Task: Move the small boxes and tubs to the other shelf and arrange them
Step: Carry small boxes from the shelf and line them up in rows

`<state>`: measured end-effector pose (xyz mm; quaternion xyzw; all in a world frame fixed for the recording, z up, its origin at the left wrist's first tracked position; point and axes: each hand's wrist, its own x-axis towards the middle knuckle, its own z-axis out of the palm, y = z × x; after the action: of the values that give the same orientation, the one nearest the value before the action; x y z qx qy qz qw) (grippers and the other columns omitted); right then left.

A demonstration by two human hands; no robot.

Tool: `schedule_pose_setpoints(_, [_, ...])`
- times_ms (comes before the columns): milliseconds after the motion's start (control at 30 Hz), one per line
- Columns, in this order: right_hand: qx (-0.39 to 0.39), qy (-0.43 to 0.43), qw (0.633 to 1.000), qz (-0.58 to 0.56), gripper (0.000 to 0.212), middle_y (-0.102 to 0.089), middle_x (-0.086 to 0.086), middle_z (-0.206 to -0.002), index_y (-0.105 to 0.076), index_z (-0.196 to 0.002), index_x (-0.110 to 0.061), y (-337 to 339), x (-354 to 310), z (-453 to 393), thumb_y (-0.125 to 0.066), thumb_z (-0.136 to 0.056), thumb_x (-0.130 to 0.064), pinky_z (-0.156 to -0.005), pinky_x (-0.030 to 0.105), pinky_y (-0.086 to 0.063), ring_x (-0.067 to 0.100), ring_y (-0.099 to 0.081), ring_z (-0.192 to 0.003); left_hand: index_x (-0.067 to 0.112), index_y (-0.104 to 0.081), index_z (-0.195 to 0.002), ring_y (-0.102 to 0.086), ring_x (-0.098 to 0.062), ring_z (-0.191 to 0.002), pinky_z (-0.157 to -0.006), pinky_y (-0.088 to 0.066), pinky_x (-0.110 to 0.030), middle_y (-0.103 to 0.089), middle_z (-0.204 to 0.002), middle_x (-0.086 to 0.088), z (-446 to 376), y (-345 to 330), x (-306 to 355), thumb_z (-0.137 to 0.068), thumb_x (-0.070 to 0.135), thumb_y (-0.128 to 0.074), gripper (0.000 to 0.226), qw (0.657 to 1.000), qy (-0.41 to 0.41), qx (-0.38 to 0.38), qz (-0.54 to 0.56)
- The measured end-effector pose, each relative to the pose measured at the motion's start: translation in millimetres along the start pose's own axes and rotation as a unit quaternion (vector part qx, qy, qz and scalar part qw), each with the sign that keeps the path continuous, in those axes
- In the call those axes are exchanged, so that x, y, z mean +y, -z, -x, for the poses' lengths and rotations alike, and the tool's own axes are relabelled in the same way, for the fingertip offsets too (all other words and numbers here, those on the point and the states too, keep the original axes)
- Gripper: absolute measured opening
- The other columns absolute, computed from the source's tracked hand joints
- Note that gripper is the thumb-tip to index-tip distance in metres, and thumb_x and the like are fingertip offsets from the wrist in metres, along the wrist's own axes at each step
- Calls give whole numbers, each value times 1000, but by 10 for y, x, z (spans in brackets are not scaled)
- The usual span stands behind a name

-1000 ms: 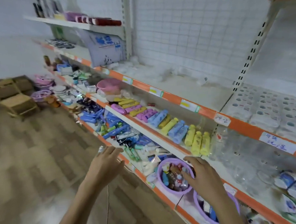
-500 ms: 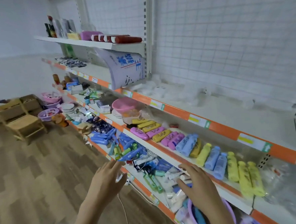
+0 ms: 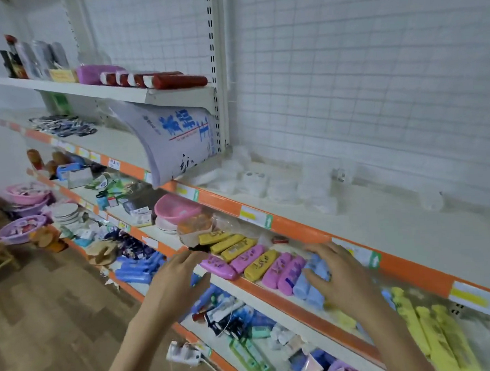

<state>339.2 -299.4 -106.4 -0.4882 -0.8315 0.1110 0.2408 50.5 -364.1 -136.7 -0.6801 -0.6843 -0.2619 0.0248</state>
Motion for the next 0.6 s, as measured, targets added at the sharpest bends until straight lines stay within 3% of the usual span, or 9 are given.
schedule_pose_setpoints(100, [34, 42, 999, 1, 36, -56, -8, -117, -57, -120, -23, -16, 21, -651, -64, -85, -30, -90, 26, -40, 15, -51, -110, 17, -62, -115, -64, -22, -91, -70, -50, -32, -64, -105, -1, -605, 63, -197, -83, 28, -63, 34, 999, -32, 27, -17])
schedule_pose_setpoints(233, [48, 76, 996, 1, 36, -52, -12, -122, -53, -122, -27, -18, -29, -1525, -58, -87, -33, -91, 23, -37, 9, -46, -115, 16, -63, -111, -63, -20, -89, -71, -50, -31, -65, -103, -1, -1464, 200, -432, -79, 49, -43, 50, 998, -52, 26, -22])
schedule_pose_setpoints(400, [11, 99, 995, -10, 38, -51, -10, -123, -52, -123, -27, -92, -72, -2486, -59, -87, -34, -89, 24, -37, 11, -45, -116, 19, -55, -120, -56, -18, -103, -86, -47, -33, -54, -116, 1, -2595, 156, -762, -86, 28, -60, 35, 999, -34, -29, -23])
schedule_pose_setpoints(600, [-72, 105, 989, 73, 38, -48, -3, -129, -49, -126, -26, -304, -128, -3341, -55, -89, -33, -89, 30, -37, 15, -43, -119, 16, -57, -119, -48, -10, -88, -84, -41, -23, -57, -109, -4, -3554, -126, -957, -91, 22, -55, 29, 987, -70, -138, -34])
